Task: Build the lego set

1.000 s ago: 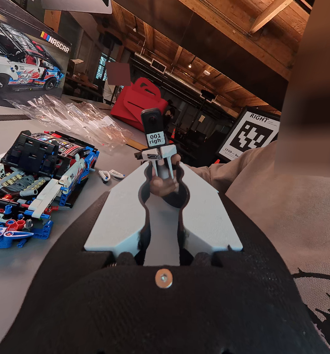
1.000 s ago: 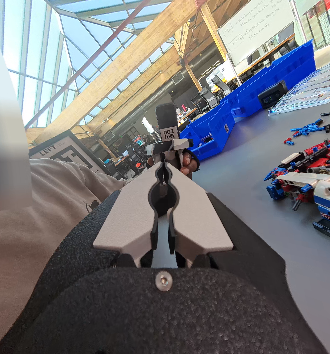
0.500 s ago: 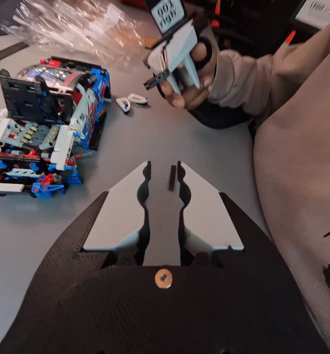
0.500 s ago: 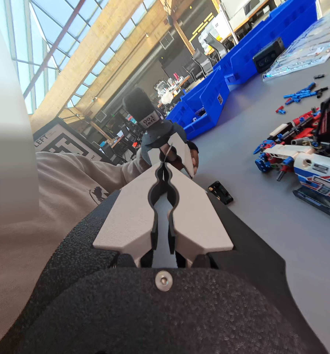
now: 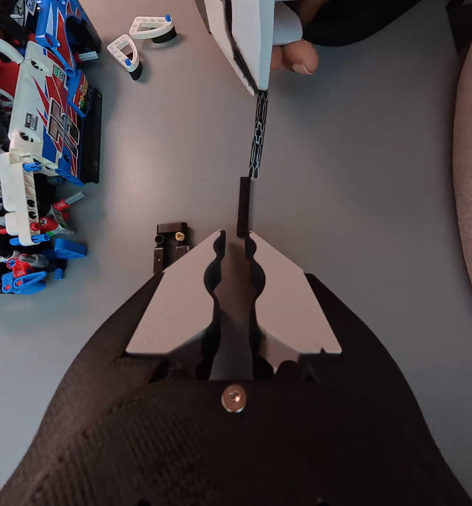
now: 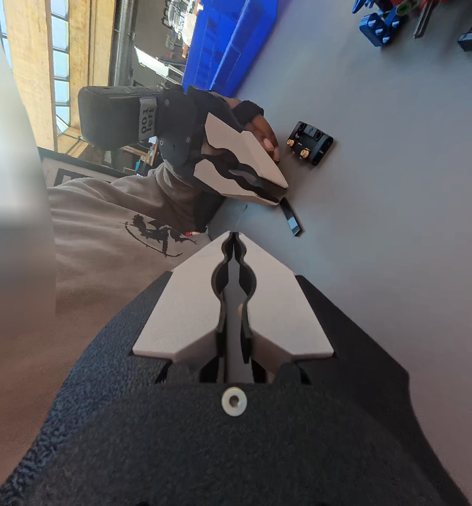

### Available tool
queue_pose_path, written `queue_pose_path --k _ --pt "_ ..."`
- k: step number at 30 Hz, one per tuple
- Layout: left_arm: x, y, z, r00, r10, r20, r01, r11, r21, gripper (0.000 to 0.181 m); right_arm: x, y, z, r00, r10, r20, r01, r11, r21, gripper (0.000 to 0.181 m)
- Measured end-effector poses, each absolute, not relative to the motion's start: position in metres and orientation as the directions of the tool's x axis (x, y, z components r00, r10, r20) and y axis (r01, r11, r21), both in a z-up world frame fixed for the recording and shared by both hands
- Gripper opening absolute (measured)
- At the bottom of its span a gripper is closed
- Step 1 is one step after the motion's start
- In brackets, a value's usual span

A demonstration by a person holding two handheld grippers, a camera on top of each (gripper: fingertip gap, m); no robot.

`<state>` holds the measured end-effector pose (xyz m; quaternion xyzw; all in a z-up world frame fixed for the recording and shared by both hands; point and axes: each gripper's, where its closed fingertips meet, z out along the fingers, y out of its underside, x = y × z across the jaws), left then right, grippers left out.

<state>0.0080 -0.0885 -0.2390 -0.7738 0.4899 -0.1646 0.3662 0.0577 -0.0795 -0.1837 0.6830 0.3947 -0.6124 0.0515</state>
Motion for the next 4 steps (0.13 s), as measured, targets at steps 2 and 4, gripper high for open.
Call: queue_pose_path --k 2,4 --pt "0.0111 -0.0900 -0.2393 0.455 -0.883 -0.116 -0.646 -0.237 -0.726 0.007 0.0567 -0.0800 -0.1874 -0.049 0.468 -0.882 0.608 -0.687 -0.399 0.000" --pt "0.0152 -0.0926 -0.2395 0.436 -0.891 -0.124 -0.654 -0.219 -0.724 0.004 0.0549 -0.0802 -0.1891 -0.043 0.461 -0.887 0.612 -0.689 -0.388 0.000"
